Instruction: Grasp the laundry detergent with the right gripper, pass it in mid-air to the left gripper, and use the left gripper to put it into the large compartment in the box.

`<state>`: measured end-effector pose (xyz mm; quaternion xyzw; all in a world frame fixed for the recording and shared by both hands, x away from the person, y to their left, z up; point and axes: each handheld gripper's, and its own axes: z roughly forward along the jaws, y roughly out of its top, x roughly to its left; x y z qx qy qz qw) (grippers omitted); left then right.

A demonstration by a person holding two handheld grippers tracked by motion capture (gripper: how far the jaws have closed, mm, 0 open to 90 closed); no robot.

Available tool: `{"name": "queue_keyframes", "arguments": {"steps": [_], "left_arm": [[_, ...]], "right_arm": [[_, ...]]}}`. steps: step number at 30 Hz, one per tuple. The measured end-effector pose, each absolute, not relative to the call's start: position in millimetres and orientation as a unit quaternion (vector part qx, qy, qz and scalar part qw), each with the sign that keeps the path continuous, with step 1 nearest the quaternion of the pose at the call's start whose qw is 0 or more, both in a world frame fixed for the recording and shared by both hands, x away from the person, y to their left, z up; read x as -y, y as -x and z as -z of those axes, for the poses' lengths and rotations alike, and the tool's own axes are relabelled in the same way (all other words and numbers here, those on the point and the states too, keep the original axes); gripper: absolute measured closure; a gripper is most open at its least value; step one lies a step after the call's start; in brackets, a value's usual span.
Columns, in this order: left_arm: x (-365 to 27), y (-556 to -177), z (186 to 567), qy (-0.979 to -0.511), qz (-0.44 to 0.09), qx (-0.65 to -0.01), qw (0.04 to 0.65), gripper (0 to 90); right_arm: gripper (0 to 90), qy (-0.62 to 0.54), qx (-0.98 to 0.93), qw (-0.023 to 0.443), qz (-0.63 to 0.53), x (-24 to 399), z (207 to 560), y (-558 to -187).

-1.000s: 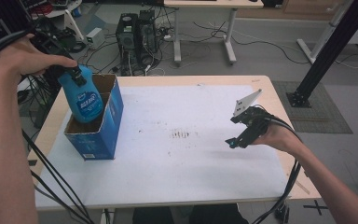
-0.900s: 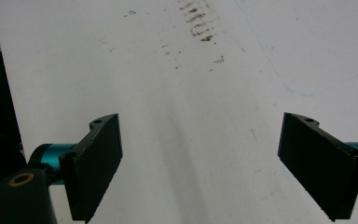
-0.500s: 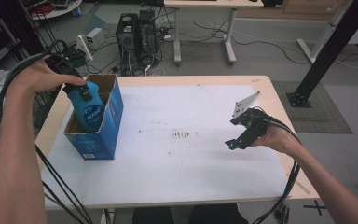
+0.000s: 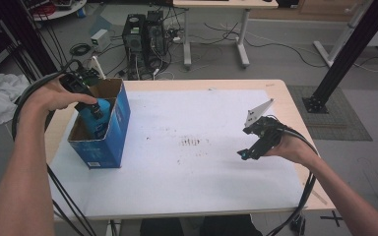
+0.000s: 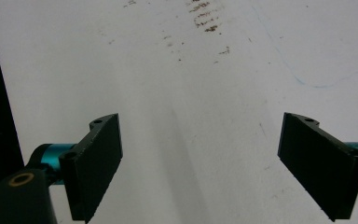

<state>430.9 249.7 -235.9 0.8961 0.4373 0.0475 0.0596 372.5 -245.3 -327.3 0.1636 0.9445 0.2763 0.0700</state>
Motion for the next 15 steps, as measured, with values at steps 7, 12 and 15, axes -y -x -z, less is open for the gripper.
{"name": "queue_keyframes", "arguments": {"steps": [7, 12, 15], "left_arm": [[-251, -430, 251, -0.903, -0.038, -0.424, 0.058, 38.2], [-251, -430, 257, -0.905, -0.034, -0.42, 0.056, 38.2], [-252, -431, 261, -0.909, -0.035, -0.412, 0.049, 38.2]], "right_arm": [[13.0, -0.165, -0.945, 0.067, -0.274, 245, 331, -372], [13.0, -0.166, -0.946, 0.066, -0.272, 244, 332, -372], [12.9, -0.165, -0.945, 0.066, -0.274, 244, 333, -372]]}}
